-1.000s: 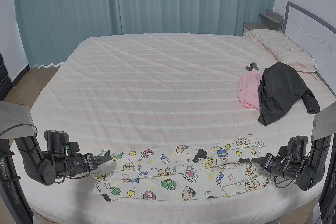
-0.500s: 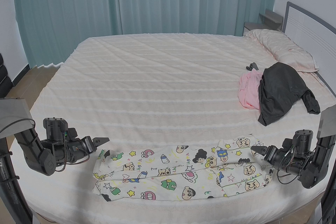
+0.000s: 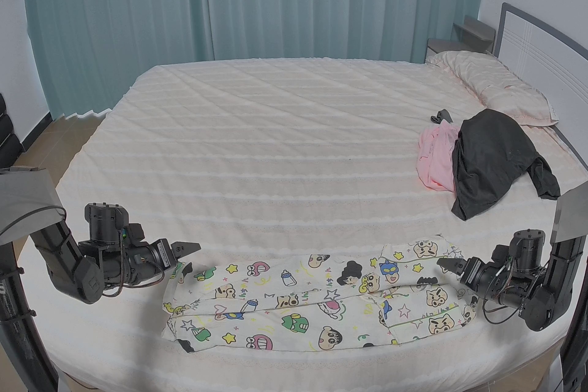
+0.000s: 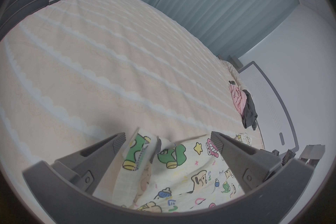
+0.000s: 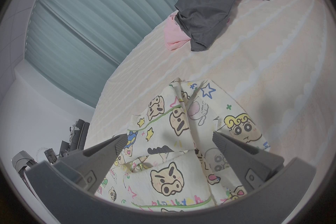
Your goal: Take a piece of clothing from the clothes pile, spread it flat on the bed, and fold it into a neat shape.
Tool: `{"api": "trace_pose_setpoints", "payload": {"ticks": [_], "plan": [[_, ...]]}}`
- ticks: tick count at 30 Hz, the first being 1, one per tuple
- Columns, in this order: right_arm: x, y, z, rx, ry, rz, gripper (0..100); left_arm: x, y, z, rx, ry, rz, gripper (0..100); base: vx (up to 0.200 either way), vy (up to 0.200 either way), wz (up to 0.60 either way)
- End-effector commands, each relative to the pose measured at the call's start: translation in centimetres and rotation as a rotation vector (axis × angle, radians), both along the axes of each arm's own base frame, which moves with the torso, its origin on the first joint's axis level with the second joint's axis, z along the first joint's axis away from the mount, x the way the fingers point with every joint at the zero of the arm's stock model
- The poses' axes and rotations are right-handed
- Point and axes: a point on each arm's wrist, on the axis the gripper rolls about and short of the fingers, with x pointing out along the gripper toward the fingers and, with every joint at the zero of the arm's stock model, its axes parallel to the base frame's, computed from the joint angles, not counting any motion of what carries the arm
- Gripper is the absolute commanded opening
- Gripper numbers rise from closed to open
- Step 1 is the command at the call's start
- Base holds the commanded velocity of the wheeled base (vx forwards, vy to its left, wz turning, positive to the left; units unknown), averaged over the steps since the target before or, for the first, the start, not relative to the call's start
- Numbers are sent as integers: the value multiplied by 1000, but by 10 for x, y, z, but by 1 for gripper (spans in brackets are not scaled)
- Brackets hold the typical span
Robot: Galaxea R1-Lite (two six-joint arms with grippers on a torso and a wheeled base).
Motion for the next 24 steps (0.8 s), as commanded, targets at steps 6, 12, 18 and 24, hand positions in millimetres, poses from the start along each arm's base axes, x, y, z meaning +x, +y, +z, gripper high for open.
{"api": "trace_pose_setpoints", "payload": {"ticks": [6, 12, 18, 24], "plan": [[-1, 0, -4, -4, 13, 0, 100, -20, -2, 6, 40, -18, -70, 100, 0, 0, 0], [-1, 1, -5, -3, 18, 3, 100, -31, -4, 0, 63, -14, -150, 100, 0, 0, 0], [-1, 1, -4, -3, 16, 5, 100, -32, -6, -3, 64, -4, -159, 100, 0, 0, 0], [-1, 2, -4, -3, 14, 8, 100, -34, -10, -5, 67, 9, -178, 100, 0, 0, 0]]}}
